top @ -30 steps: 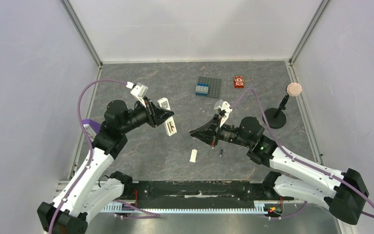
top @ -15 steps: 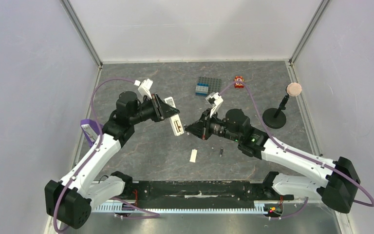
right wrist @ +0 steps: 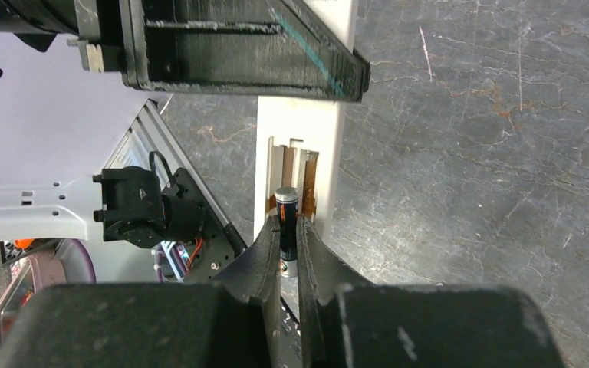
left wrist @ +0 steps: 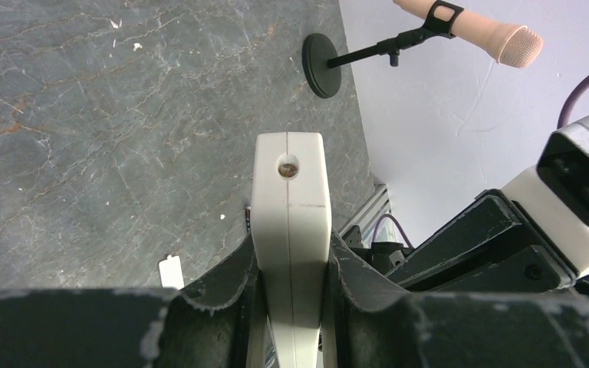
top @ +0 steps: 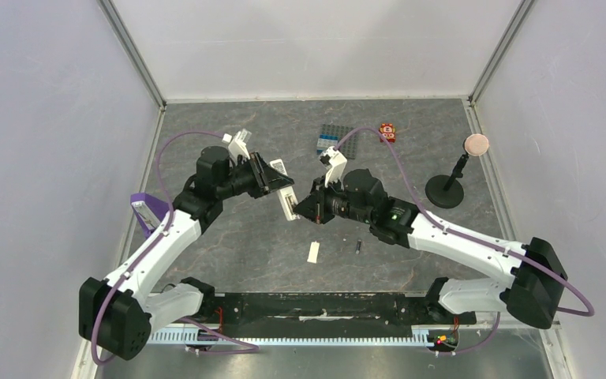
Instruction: Load the batteries into the remote control
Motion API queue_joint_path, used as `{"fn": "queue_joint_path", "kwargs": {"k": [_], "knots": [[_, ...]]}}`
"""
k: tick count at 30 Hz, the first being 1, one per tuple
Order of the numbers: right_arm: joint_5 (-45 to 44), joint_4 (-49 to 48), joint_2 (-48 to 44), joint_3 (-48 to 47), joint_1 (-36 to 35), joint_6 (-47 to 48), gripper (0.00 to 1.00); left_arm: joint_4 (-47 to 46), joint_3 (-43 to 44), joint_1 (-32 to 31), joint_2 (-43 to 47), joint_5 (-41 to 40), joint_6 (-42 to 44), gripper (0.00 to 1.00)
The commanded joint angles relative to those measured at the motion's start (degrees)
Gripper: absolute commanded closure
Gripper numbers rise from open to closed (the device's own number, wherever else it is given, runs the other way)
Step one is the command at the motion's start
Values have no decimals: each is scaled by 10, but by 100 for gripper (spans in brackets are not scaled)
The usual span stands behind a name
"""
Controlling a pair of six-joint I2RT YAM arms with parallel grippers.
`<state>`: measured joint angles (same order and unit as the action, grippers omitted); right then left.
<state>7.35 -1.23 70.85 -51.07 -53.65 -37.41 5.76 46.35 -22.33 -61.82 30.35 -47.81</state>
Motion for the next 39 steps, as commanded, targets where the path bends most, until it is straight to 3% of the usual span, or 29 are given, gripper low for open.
{"fn": "queue_joint_path", "kwargs": {"k": [1, 10, 22, 30, 36, 39], "knots": [[-28, 11, 12, -39, -4, -1, 91, -28, -6, -4, -3, 8, -27, 98], [-46, 72, 45, -68, -5, -5, 89, -34, -7, -4, -7, 16, -32, 98], [-53, 137, 75, -109, -7, -9, 75, -38, -9, -3, -11, 13, -42, 98], [-96, 174, 81, -131, -7, -27, 78, -26, -11, -3, -10, 2, -44, 98], [-100, 167, 77, -123, -7, -36, 89, -23, -13, -3, -11, -3, -46, 98], [-95, 161, 75, -118, -7, -34, 89, -22, -13, -3, -13, -4, -45, 98]]}}
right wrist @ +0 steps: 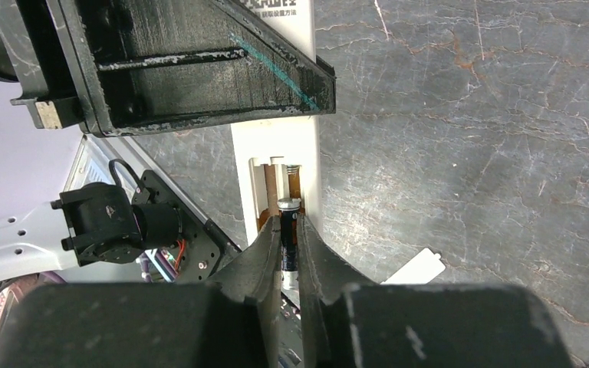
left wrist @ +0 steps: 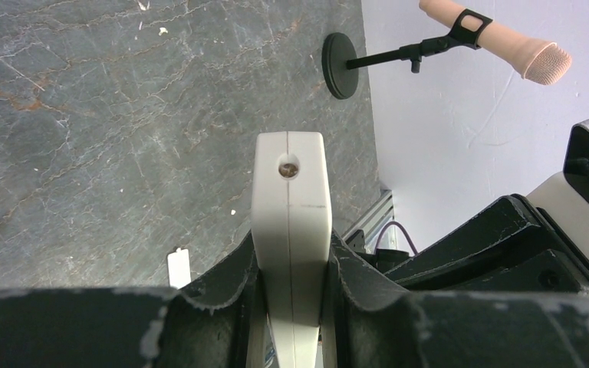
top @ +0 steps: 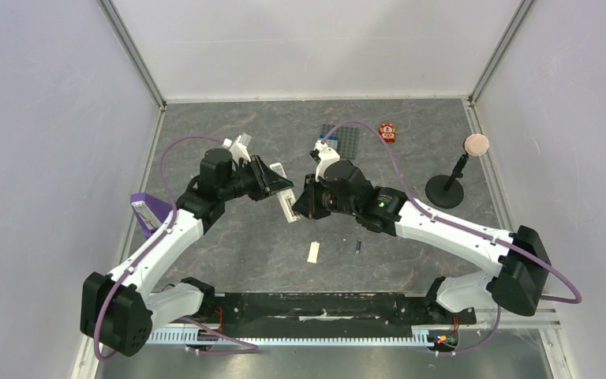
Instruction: Load the batteries into the remote control
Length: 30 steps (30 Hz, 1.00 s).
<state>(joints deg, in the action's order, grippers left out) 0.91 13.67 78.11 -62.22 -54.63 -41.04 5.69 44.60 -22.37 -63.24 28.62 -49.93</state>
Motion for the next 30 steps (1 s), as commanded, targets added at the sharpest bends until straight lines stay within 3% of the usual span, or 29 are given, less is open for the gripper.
{"fn": "queue_joint_path", "kwargs": {"k": [1, 18, 30], "knots": [[-30, 11, 2, -5, 3, 2, 89, -21, 4, -3, 1, 14, -24, 98], [-63, 5, 32, -29, 3, -10, 87, -16, 7, -3, -8, 37, -53, 98], [-71, 12, 19, -38, 3, -11, 69, -3, 8, -1, -16, 28, -49, 98]]}}
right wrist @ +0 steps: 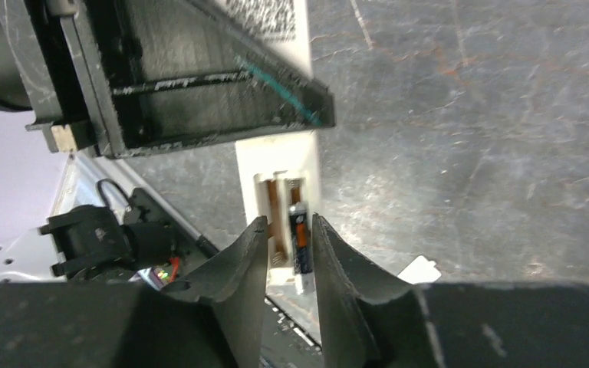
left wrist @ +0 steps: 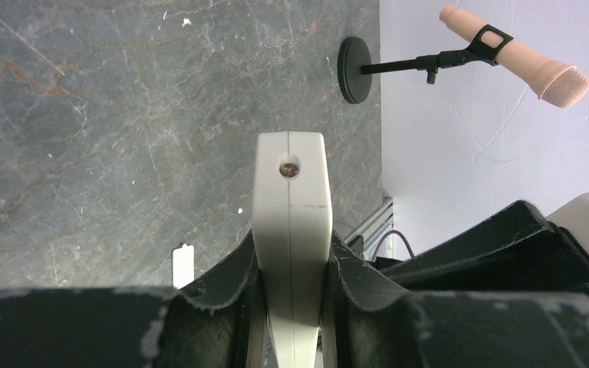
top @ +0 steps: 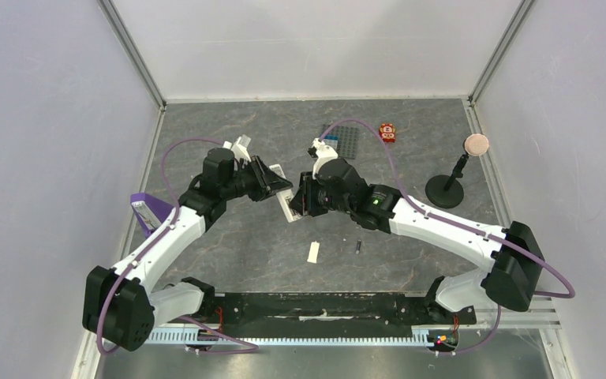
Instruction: Load the batteries into the remote control
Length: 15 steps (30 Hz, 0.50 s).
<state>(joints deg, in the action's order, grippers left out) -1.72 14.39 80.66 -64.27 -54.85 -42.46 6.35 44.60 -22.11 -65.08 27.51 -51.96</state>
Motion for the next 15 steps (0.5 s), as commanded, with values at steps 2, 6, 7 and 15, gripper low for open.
{"fn": "queue_joint_path", "kwargs": {"k": [2, 6, 7, 15], "knots": [[-44, 4, -10, -19, 6, 3, 67, -9, 8, -2, 2, 37, -27, 98], [-41, 4, -18, -21, 9, -4, 64, -10, 8, -1, -2, 38, -28, 98], [-39, 4, -22, -20, 9, -5, 63, -11, 8, -1, -3, 38, -28, 98], [-26, -10, -66, -9, 17, -15, 55, -24, 6, 1, -9, 46, -40, 98]]}}
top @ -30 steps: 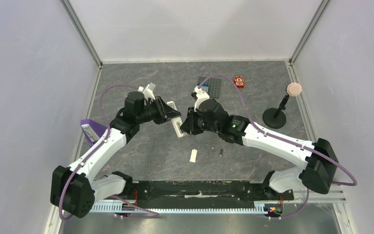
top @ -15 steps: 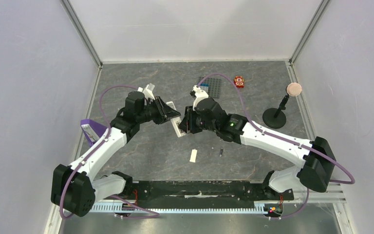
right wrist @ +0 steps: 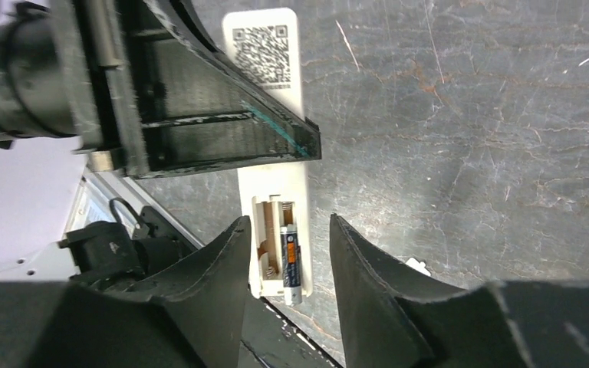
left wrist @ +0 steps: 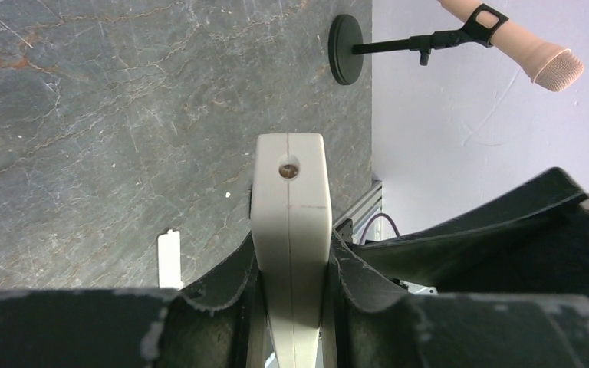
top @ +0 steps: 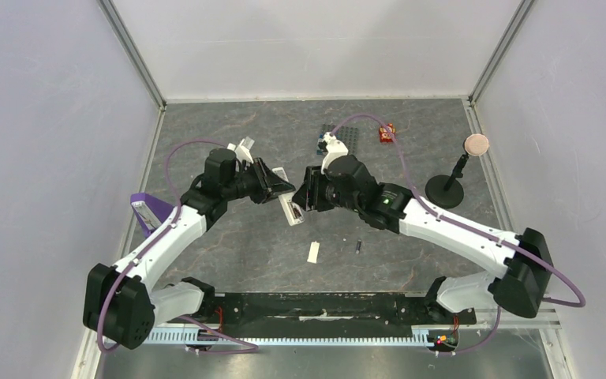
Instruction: Load the batteries into the remote control
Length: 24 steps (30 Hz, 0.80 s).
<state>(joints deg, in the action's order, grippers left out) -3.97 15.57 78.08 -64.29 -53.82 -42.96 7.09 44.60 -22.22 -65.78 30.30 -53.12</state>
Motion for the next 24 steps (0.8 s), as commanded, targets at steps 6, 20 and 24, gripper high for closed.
{"fn": "queue_joint_path", "kwargs": {"k": [6, 20, 24], "knots": [[12, -70, -84, 53, 9, -18, 41, -52, 4, 3, -4, 29, -61, 98], [23, -367, -243, 286, 10, -114, 22, -182, -12, 6, 12, 51, -240, 98], [23, -402, -251, 298, 10, -127, 20, -192, -12, 6, 15, 51, -254, 98]]}}
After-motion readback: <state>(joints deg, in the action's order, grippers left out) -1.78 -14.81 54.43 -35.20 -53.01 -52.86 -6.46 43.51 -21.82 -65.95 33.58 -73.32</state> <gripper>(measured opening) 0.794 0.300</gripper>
